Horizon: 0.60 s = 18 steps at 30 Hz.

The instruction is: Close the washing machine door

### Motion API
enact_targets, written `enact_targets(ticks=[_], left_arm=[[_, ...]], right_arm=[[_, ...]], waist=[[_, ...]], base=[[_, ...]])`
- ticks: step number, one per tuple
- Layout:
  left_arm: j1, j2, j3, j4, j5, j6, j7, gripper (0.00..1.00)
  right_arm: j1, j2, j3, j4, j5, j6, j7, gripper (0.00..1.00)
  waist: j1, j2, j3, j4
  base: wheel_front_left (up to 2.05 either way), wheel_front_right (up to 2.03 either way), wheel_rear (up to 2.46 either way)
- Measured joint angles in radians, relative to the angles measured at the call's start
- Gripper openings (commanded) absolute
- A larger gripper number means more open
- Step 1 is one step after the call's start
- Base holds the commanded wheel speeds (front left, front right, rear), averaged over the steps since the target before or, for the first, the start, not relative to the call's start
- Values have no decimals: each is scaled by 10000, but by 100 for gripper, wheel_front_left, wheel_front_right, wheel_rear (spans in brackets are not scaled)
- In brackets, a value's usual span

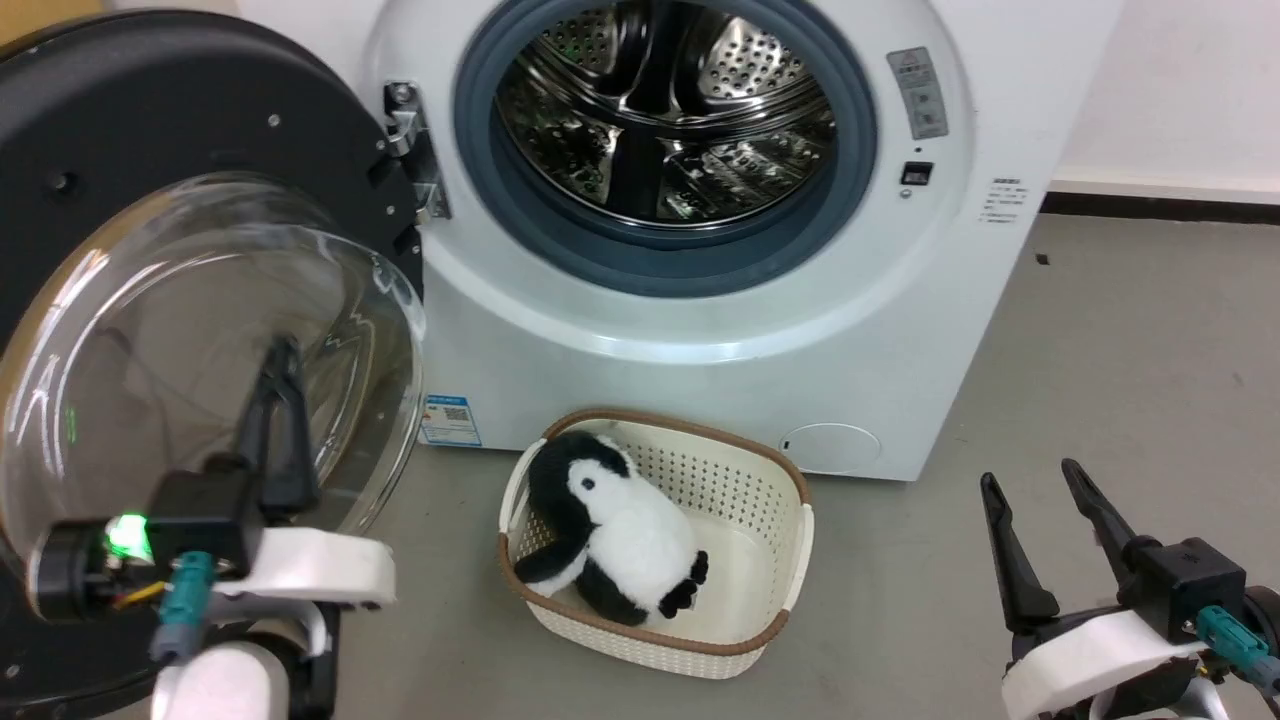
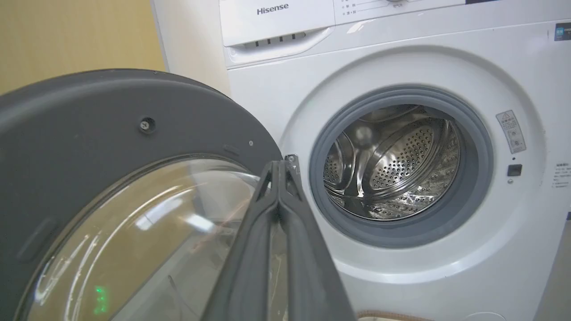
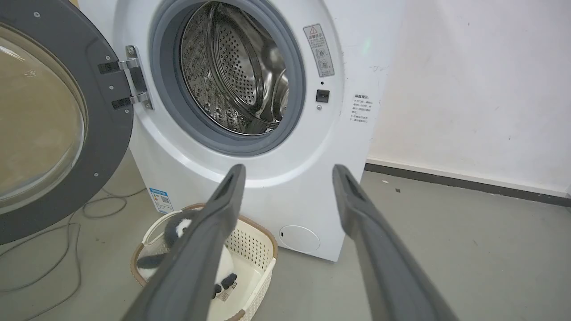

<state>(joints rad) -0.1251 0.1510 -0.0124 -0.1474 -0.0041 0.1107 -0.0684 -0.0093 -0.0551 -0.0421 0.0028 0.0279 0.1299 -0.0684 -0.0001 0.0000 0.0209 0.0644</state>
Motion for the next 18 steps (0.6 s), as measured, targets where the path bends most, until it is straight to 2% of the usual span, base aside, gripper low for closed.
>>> enact_targets(ticks=[6,18], left_arm=[[-592,267,443,-351,-483,-25,-128,0],[-1863,698,1814,-387,-1990,-562,-393,0]], right_arm=[[-1,0,-100,-13,4,0,-113,100],[-7,0,-305,-44,15,0,-395,100]], waist=[[0,0,69,304],[1,0,335,960]], base=[[0,0,0],[0,0,0]])
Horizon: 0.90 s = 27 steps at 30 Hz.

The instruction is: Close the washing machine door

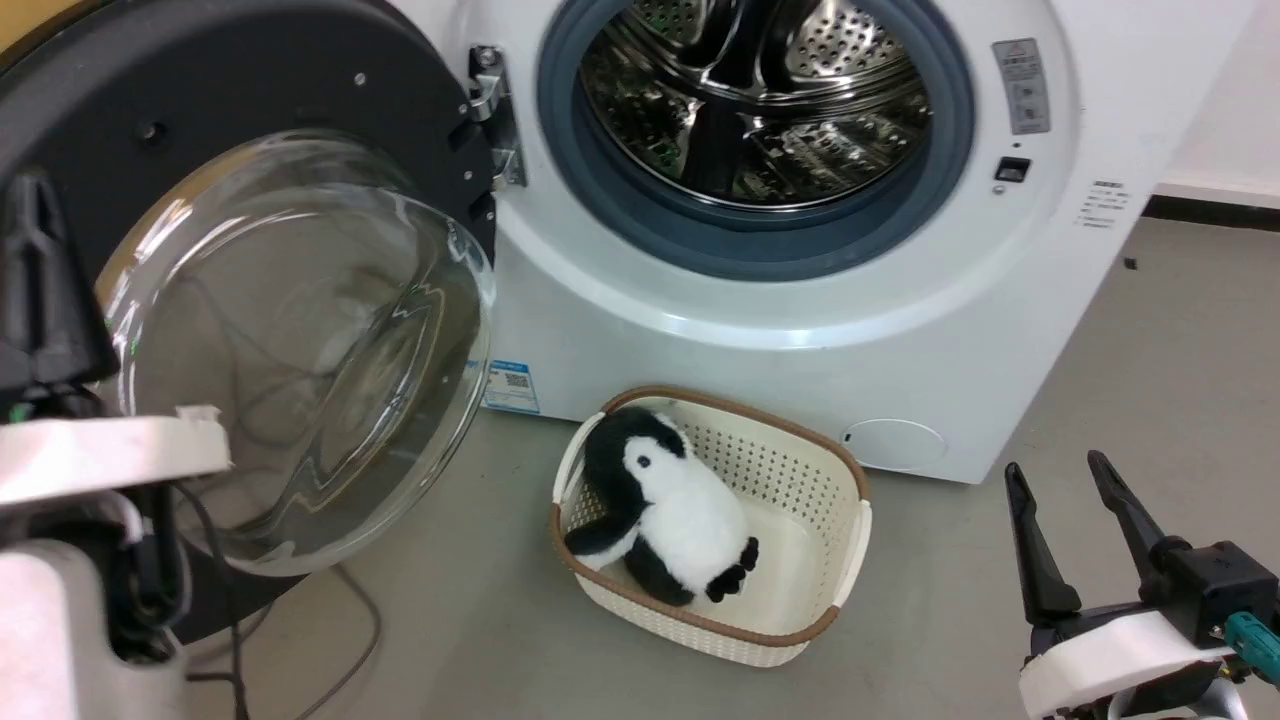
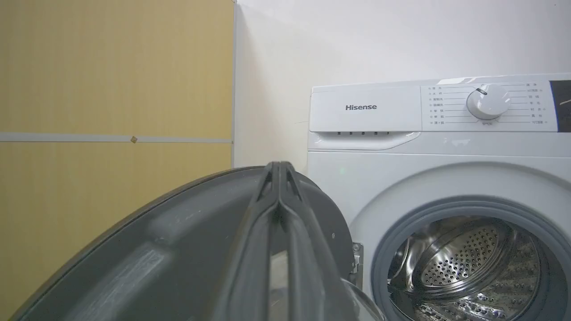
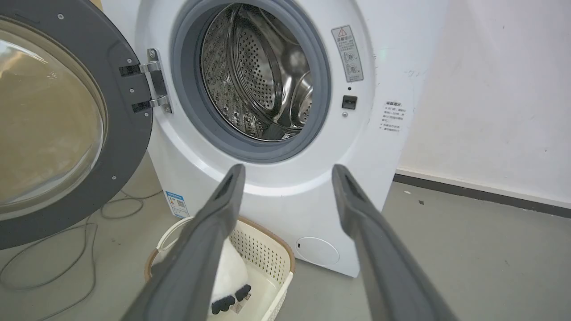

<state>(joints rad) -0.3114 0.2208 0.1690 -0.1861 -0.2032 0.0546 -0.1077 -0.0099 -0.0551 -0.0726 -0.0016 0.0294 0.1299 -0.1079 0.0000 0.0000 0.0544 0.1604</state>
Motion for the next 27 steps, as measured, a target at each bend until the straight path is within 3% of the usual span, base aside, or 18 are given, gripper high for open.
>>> enact_targets(ticks=[16,23,27], left_arm=[[-1561,1072,1820,1555,-2663,-121,646,0],[-2070,1300,2767,2671,-4119,178,1377,0],[-2308,1411,3095,3409,-5442,280,2683,0]], right_arm=[[-105,2,-274,-15,0,0,-282,100],[-151,2,-316,-19,-2,0,-454,100],[-203,2,-332,-19,-2,0,-552,100]], waist=[[0,0,427,807],[1,0,630,1081],[1,0,738,1201]], base=[[0,0,0],[0,0,0],[0,0,0]])
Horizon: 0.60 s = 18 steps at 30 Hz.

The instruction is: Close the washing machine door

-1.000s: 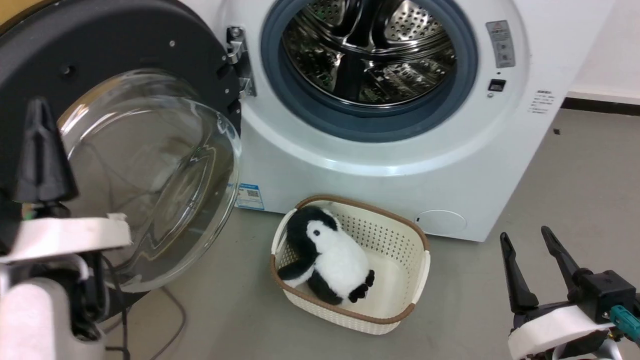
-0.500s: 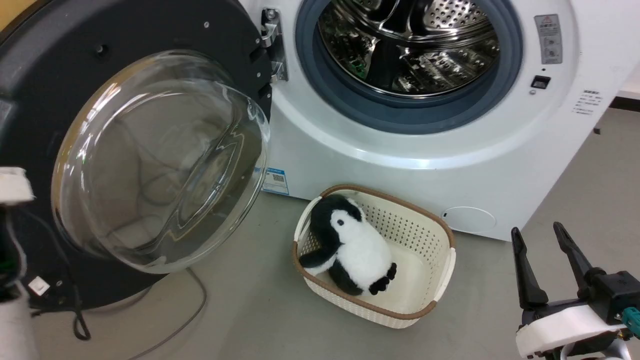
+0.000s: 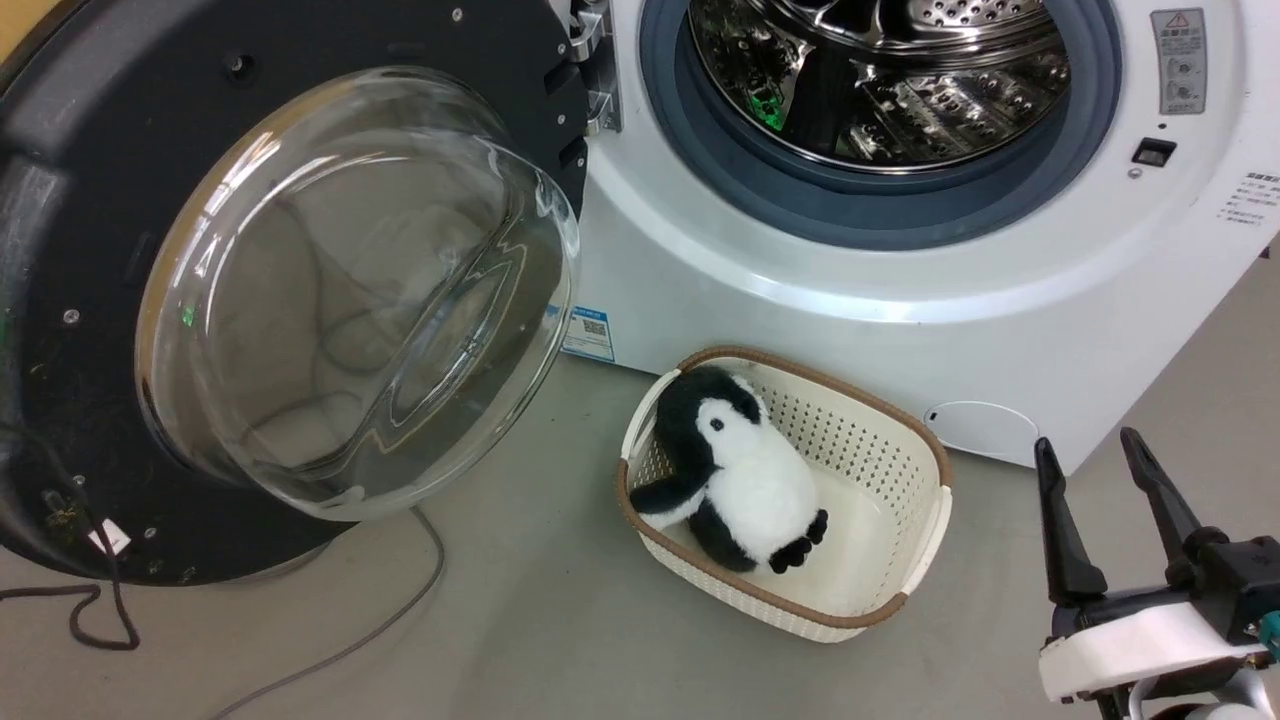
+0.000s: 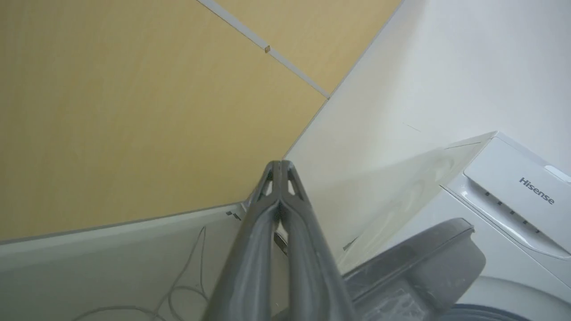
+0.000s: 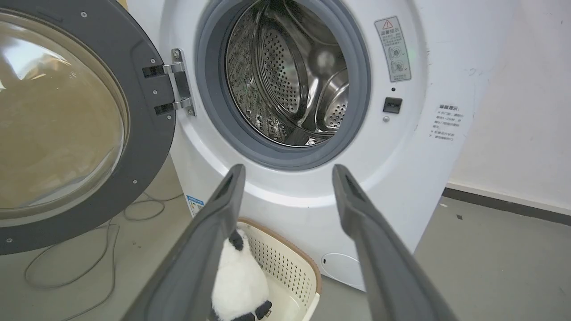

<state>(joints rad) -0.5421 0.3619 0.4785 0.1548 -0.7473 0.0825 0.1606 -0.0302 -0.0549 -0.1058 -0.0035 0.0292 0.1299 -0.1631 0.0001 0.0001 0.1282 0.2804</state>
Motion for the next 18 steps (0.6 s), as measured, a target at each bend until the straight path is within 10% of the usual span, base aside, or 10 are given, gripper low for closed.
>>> enact_targets(ticks=[18], left_arm=[[780,376,309,608,-3037,-1668,3517,0]], right_arm=[[-173,0,-249,-44,-17,0,-362,100]], waist=[[0,0,415,430]], base=[[0,0,0]])
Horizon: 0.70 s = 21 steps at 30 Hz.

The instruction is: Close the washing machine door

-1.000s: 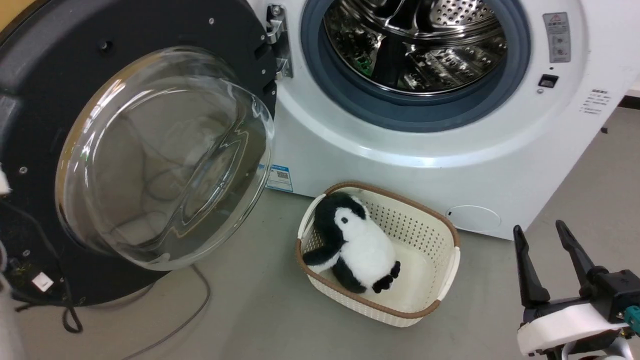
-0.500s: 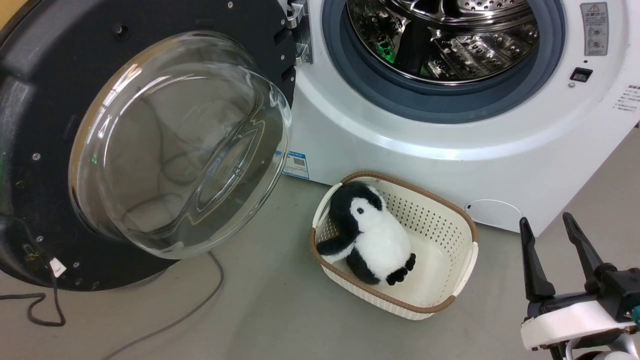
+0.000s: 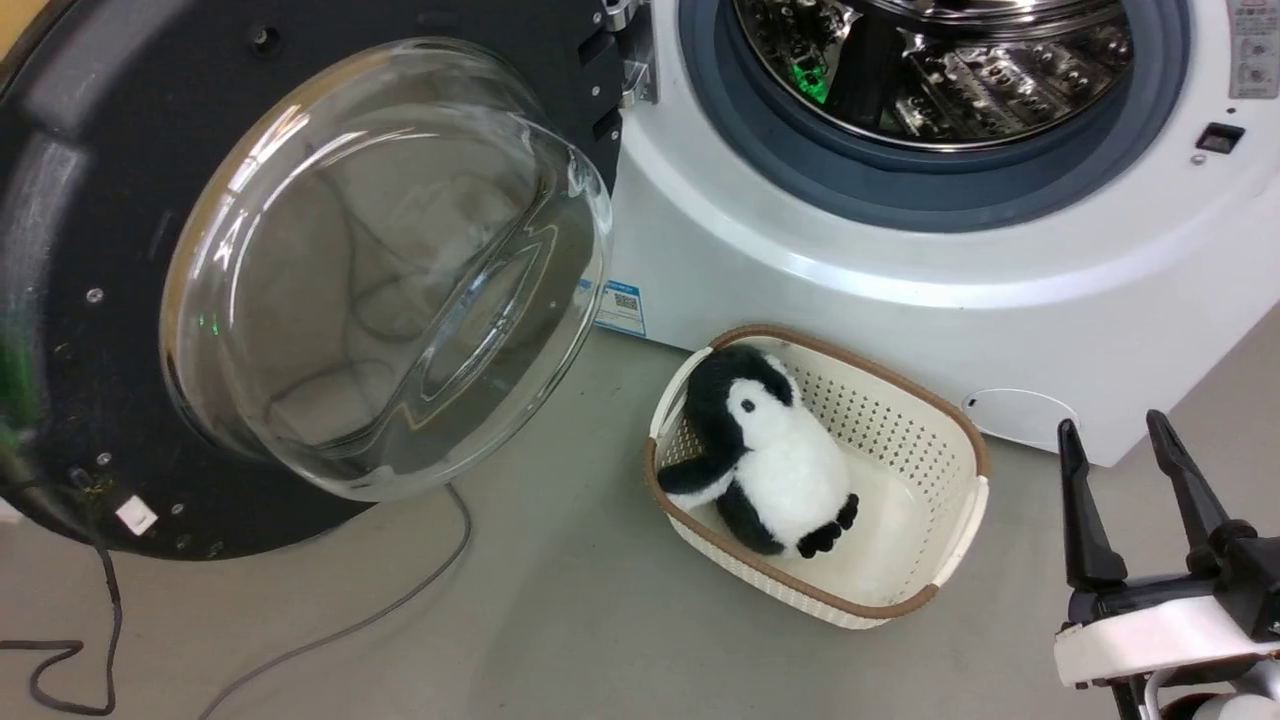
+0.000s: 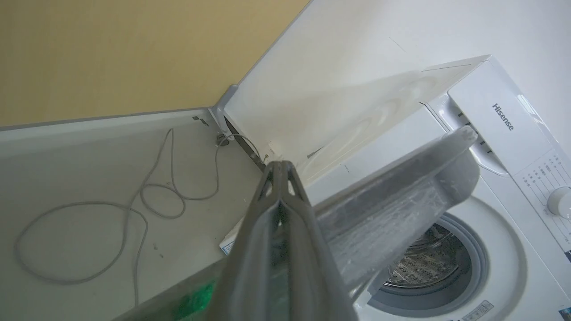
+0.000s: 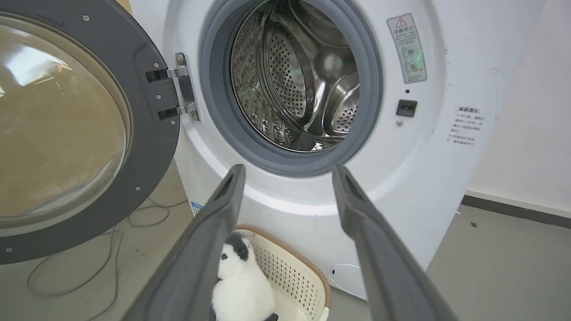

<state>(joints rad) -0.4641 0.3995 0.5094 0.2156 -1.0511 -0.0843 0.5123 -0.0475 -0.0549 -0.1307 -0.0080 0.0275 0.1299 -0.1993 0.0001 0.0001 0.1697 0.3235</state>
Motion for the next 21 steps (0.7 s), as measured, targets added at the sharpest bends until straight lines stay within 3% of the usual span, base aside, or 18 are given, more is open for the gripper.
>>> enact_targets(ticks=[9,21], left_arm=[[737,54,-690,-1434,-1095,-159,1570,0],[2013,-245,-2989,-4441,-2416,-332,3411,0]], right_arm=[[-9,2,-245,-19,0,0,-201,100],[-14,6,-437,-36,48,0,-456,100]], waist=[[0,0,91,472],[0,0,129,1165]], base=[[0,0,0],[0,0,0]])
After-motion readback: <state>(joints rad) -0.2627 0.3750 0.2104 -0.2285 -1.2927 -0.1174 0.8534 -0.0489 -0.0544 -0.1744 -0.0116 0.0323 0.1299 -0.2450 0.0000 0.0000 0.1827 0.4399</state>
